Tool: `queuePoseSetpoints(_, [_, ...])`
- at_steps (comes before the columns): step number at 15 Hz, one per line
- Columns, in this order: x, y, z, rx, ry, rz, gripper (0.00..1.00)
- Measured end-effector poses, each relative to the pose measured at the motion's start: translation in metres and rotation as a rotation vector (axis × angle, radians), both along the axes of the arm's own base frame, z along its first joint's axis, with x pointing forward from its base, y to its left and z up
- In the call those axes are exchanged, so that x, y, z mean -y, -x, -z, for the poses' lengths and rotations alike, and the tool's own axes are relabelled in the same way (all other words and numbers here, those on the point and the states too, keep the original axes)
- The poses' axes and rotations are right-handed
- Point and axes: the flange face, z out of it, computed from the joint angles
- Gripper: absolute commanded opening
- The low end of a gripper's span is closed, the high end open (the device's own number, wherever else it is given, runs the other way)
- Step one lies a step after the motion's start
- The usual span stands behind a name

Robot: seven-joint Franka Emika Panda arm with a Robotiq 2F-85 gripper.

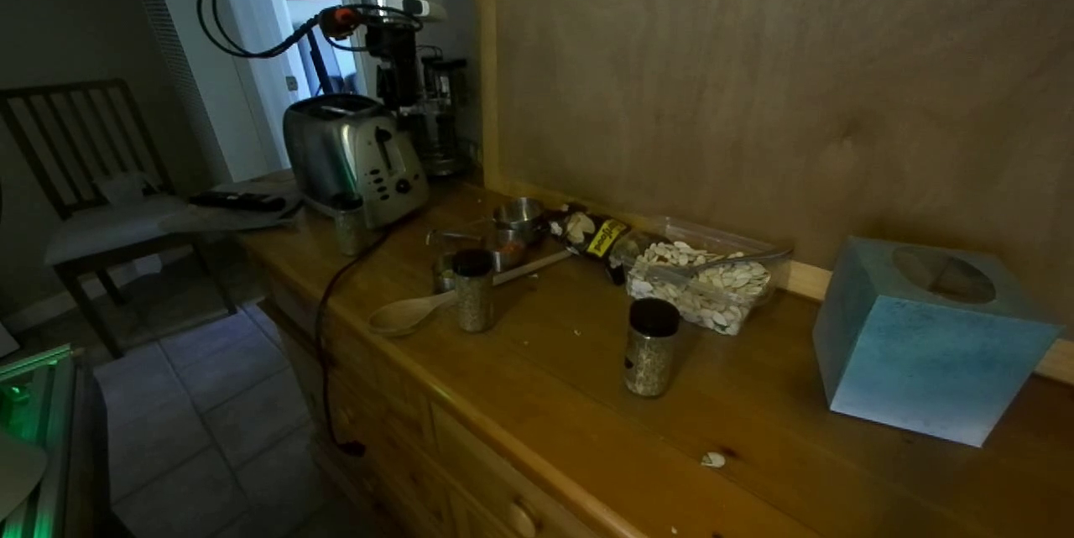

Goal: Slide the toaster a little to the left side of the bale

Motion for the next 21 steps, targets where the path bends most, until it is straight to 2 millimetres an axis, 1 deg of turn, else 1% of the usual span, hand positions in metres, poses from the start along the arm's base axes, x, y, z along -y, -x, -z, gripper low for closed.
queuePoseSetpoints(10, [-0.026,0.002,0.009,-0.001,0.012,-0.054,1.00])
queuePoseSetpoints(13, [-0.029,-0.001,0.013,0.016,0.020,-0.039,1.00])
queuePoseSetpoints(16, [-0.029,-0.002,0.012,0.032,0.018,-0.017,1.00])
queuePoseSetpoints(21, [-0.037,-0.007,0.014,0.106,-0.021,0.023,1.00])
